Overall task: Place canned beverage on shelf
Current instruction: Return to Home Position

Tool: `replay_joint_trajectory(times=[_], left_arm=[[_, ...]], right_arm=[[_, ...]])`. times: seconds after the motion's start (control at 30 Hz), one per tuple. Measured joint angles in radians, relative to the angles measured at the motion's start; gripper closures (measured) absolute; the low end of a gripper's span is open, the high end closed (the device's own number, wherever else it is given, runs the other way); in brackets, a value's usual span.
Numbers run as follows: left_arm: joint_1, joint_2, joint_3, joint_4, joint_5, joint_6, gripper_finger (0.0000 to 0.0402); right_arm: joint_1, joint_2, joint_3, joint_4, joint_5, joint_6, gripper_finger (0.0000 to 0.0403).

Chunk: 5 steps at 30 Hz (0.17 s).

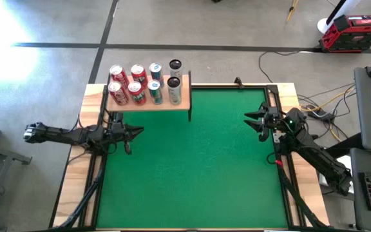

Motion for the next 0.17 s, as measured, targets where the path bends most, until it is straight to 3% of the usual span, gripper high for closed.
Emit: replay_joint_trajectory(times=[0.17], left_arm=[[0.0, 0.0, 0.0, 0.0, 0.0, 0.0, 0.0388]], right_arm=[[0.0, 0.0, 0.0, 0.0, 0.0, 0.0, 0.0241]])
